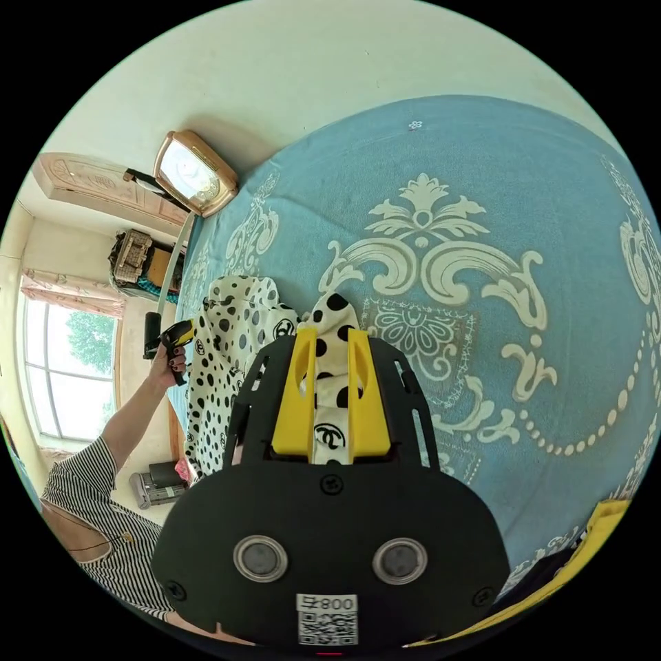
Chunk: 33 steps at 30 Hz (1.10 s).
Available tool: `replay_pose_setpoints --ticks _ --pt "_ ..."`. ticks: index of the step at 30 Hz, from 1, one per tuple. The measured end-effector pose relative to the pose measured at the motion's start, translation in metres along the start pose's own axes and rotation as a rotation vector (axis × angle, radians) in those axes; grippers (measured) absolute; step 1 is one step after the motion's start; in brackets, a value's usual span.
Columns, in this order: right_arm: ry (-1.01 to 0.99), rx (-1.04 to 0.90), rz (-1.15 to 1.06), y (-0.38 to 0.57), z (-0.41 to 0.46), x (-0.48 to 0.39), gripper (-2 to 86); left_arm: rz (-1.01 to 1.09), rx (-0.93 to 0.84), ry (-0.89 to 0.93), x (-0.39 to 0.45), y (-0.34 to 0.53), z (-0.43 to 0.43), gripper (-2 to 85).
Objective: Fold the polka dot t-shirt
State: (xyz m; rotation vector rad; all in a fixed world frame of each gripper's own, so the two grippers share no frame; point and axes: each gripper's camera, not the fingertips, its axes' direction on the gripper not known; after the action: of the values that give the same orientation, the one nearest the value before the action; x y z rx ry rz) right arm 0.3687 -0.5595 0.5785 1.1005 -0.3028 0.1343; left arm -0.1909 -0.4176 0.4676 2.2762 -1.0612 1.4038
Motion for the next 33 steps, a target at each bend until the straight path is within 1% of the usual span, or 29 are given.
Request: replay_pose_setpoints --ticks 2,5,7,9,10,14,16,17,19,21,23,25,33 --pt "0.052 -0.026 -0.005 -0.009 0.022 -0.004 5.1 0.015 -0.009 0.044 0.004 -0.006 0.004 4.0" --pt "0.071 0.009 -0.014 -0.007 0.025 -0.007 3.0 0.038 -0.049 0.065 0.015 -0.011 0.009 2.1" --pt "0.068 -0.007 -0.007 -0.006 0.025 -0.007 2.1 0.066 -0.010 0.112 0.030 -0.011 0.000 1.4" --pt "0.107 0.025 -0.021 -0.001 0.014 -0.014 1.4 0.111 0.062 0.144 0.048 -0.009 -0.017 1.1" --pt "0.139 0.077 -0.043 0.007 -0.001 -0.022 1.1 0.158 0.114 0.141 0.063 -0.006 -0.033 1.0" --pt "0.146 0.339 -0.137 0.059 -0.078 -0.059 0.5 0.326 0.257 0.089 0.112 0.013 -0.085 0.7" --pt "0.170 0.420 -0.151 0.081 -0.097 -0.067 0.4 0.398 0.344 0.019 0.135 0.026 -0.110 0.6" --pt "0.195 0.459 -0.154 0.090 -0.102 -0.068 0.4 0.408 0.359 -0.003 0.139 0.027 -0.113 0.6" --pt "0.230 0.469 -0.118 0.090 -0.096 -0.057 0.3 0.384 0.365 -0.113 0.140 0.020 -0.110 0.5" --pt "0.178 0.398 -0.039 0.074 -0.079 -0.035 0.3 0.315 0.306 -0.112 0.132 0.006 -0.098 0.5" --pt "0.152 0.390 -0.003 0.060 -0.066 -0.023 0.2 0.279 0.305 -0.092 0.131 0.001 -0.093 0.5" --pt "0.111 0.404 -0.002 0.053 -0.064 -0.022 0.2 0.299 0.337 -0.083 0.140 0.000 -0.094 0.4" --pt "0.153 0.386 -0.041 0.006 -0.056 -0.026 0.3 0.313 0.335 -0.142 0.161 -0.031 -0.084 0.7"
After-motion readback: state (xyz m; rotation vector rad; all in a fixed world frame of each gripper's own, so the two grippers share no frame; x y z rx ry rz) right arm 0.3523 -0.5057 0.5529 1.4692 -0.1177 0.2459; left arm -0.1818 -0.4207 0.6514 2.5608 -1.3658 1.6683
